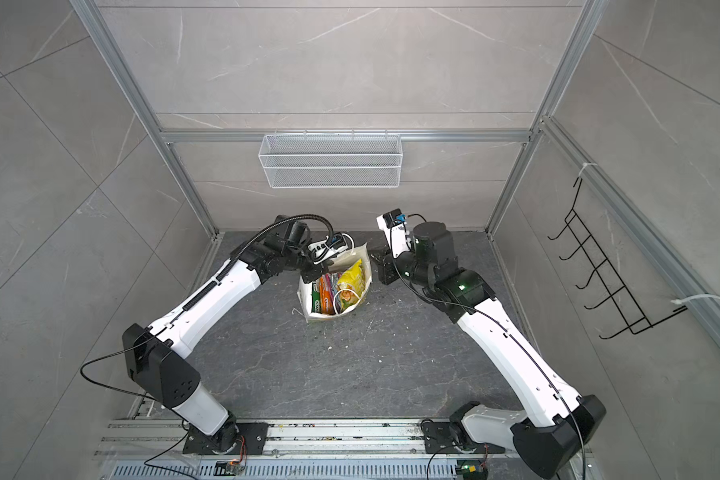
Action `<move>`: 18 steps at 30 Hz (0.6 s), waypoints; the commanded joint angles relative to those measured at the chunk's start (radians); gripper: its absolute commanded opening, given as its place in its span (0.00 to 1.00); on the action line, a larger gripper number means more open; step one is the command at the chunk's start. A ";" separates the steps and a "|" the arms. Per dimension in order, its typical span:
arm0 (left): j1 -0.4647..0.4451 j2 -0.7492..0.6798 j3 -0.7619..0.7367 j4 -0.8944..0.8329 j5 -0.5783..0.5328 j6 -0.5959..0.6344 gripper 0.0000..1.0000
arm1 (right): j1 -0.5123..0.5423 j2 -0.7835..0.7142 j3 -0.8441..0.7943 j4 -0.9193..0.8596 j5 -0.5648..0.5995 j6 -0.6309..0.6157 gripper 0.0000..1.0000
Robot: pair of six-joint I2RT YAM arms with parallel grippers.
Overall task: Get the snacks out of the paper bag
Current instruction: 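Hold the bag open with the left gripper while the right gripper moves above it, then lower the right gripper into the bag and grasp the yellow chip packet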
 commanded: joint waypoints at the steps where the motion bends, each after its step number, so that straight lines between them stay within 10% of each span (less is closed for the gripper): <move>1: -0.029 -0.068 0.006 0.065 -0.018 -0.024 0.00 | 0.051 0.059 0.034 -0.135 -0.024 0.072 0.17; 18: -0.064 -0.090 -0.030 0.093 -0.038 -0.036 0.00 | 0.252 0.190 -0.003 -0.155 0.328 0.301 0.45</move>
